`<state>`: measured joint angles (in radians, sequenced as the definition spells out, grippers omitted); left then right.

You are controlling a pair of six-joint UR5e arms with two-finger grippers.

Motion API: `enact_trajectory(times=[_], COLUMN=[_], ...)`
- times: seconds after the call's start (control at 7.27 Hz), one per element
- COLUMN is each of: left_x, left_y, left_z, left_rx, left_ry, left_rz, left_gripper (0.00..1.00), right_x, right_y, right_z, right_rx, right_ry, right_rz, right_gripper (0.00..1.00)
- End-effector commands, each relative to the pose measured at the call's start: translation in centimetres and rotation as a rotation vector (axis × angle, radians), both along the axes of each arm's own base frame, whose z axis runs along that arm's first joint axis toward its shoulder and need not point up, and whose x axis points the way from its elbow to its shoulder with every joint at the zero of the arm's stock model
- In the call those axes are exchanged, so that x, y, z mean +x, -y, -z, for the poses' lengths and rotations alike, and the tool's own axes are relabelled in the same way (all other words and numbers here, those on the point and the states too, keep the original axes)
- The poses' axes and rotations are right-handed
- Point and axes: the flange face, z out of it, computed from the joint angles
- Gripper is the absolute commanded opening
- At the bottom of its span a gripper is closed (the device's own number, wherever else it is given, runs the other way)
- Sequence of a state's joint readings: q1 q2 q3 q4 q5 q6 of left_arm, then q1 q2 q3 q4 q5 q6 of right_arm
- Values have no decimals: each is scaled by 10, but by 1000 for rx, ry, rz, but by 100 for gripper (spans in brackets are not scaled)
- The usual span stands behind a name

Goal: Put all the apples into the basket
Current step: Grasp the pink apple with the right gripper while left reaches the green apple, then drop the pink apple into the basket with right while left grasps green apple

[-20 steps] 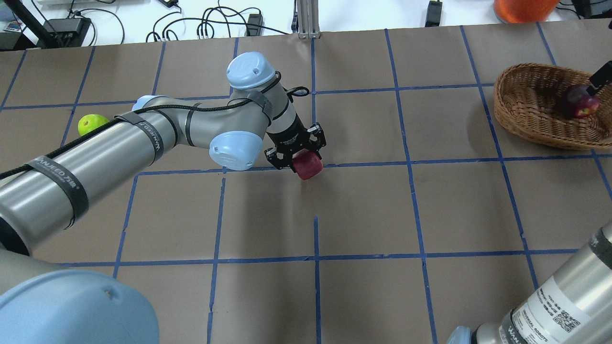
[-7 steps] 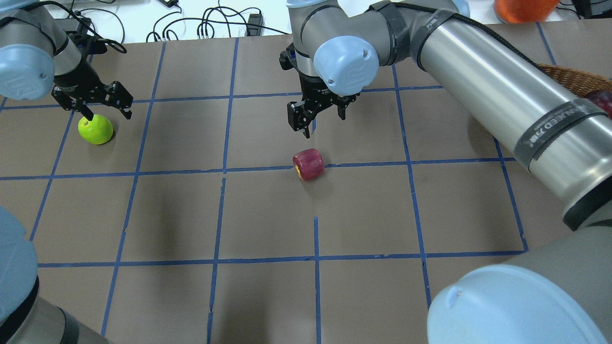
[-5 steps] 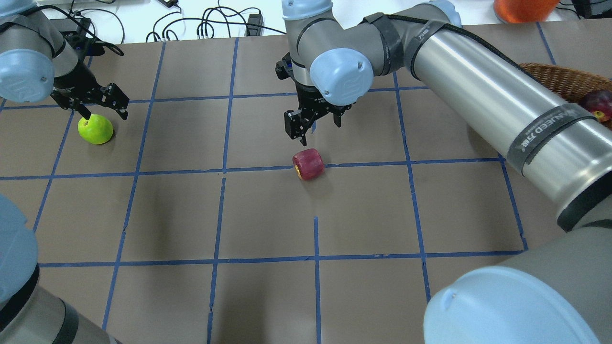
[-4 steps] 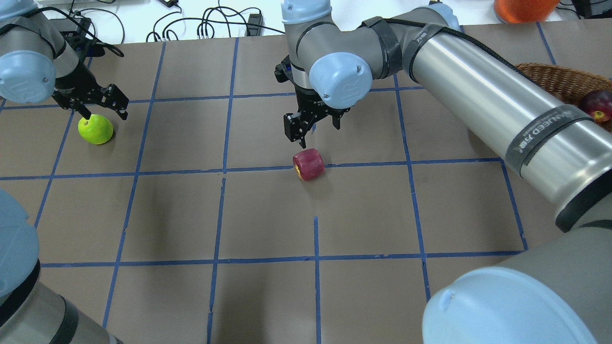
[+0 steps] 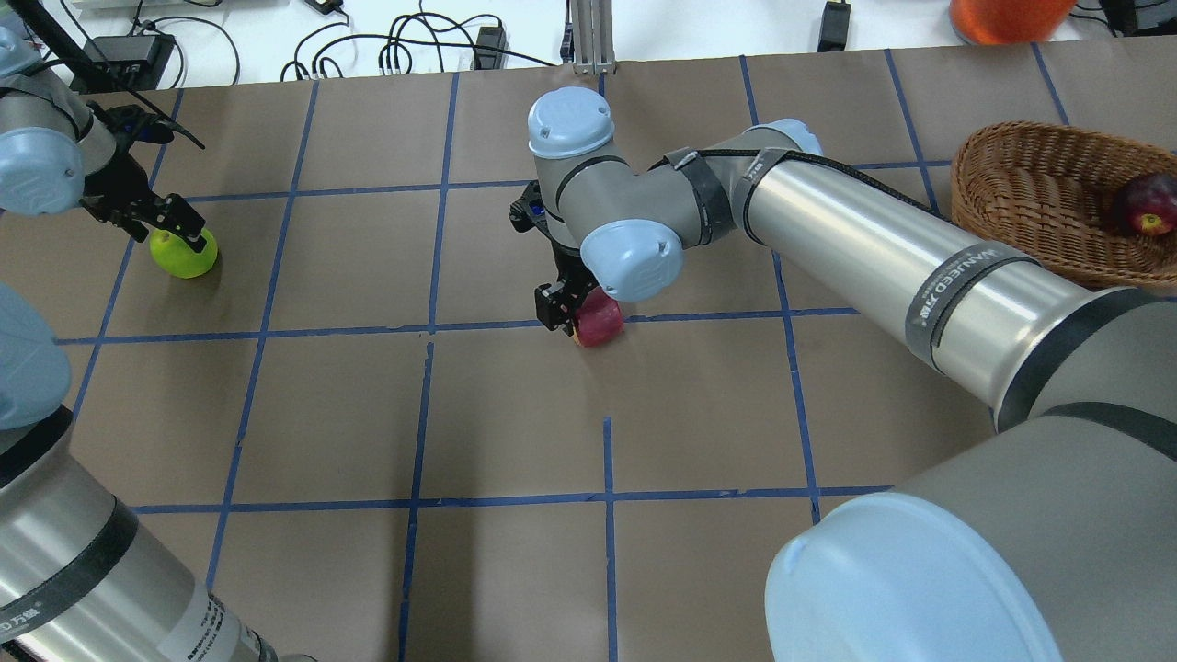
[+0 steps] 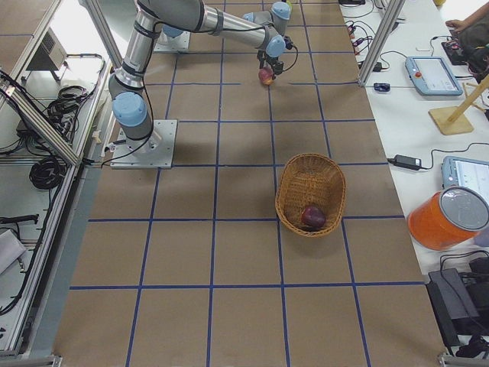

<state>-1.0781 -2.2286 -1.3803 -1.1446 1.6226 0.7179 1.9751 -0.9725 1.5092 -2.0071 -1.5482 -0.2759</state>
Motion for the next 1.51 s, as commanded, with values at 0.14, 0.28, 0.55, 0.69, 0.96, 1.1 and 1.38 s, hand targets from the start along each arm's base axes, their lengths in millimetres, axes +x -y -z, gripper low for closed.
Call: enact_trajectory(times=[0.14, 0.28, 0.55, 0.69, 0.96, 1.1, 1.38], left_x=[5, 8, 20, 19, 15, 3, -44], left_y=[8, 9, 4, 5, 4, -5, -25], left_z=[23, 31, 38, 38, 11, -14, -69], left_rx=[20, 27, 30, 20, -6, 21, 18], left_ry=[-12, -17, -34, -49, -48, -71, -89], left_rz=[-1, -10, -41, -42, -56, -56, -135], left_gripper=[100, 100, 99, 72, 45, 45, 45], right_x=[-8, -17, -102, -183, -378, -471, -609], right_y=[3, 11, 52, 76, 120, 124, 115], right_z=[15, 6, -90, -140, -171, -163, -126], right_rx=[3, 20, 30, 43, -27, -51, -95], right_ry=[5, 32, 146, 119, 83, 50, 9], right_rz=[69, 168, 393, 483, 610, 549, 487], right_gripper=[22, 0, 0, 0, 0, 0, 0])
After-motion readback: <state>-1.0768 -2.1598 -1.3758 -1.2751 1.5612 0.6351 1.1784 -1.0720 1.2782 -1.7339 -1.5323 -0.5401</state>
